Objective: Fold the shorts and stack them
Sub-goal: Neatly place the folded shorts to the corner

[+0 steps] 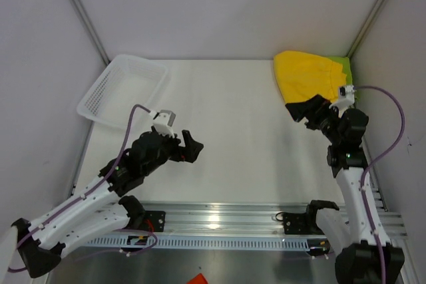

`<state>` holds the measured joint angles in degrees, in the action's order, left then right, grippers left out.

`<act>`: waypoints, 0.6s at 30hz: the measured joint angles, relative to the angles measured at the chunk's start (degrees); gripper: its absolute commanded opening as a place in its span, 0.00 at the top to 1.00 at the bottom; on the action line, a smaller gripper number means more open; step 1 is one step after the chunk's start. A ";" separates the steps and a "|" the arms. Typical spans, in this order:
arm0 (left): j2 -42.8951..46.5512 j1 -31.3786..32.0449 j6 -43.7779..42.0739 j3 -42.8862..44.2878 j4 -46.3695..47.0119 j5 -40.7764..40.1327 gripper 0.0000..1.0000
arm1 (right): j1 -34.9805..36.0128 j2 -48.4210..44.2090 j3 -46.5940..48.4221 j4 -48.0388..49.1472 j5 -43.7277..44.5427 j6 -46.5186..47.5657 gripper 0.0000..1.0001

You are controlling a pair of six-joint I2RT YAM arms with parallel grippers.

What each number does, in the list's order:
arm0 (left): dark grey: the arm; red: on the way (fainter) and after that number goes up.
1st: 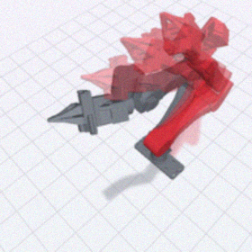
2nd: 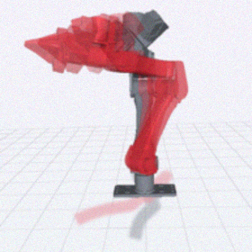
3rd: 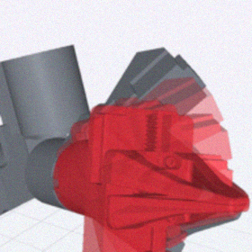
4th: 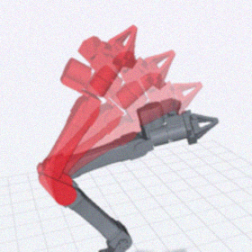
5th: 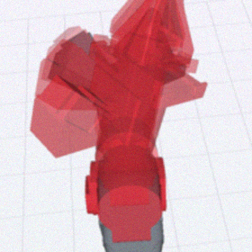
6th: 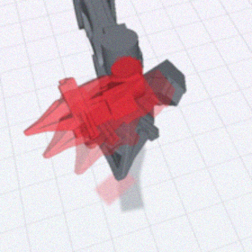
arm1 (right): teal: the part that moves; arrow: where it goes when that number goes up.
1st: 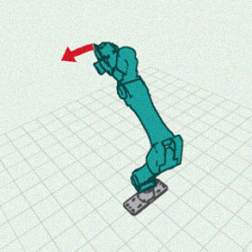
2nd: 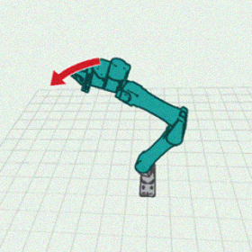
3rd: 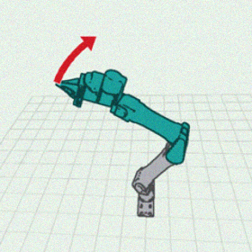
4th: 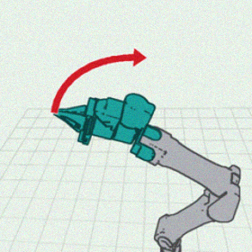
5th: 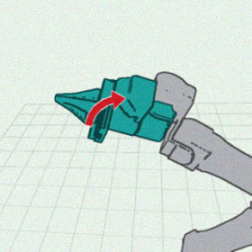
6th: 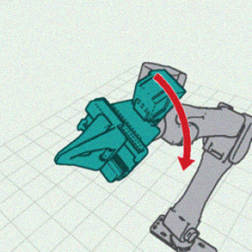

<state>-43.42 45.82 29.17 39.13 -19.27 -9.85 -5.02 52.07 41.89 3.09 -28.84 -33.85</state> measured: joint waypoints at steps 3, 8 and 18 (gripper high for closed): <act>8.52 -0.11 1.01 -5.07 0.15 -2.56 0.01 | 1.95 -12.04 -7.26 -5.57 1.20 2.34 0.00; 18.01 -0.11 2.38 -12.22 1.16 -6.23 0.01 | 3.06 -28.28 -13.66 -12.90 5.11 6.54 0.01; 23.43 -0.11 2.51 -22.75 1.14 -9.33 0.01 | 3.10 -37.51 -26.25 -15.41 8.00 7.78 0.00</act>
<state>-19.99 45.71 31.68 16.38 -18.13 -19.18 -1.91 14.57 15.64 -12.32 -20.84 -26.06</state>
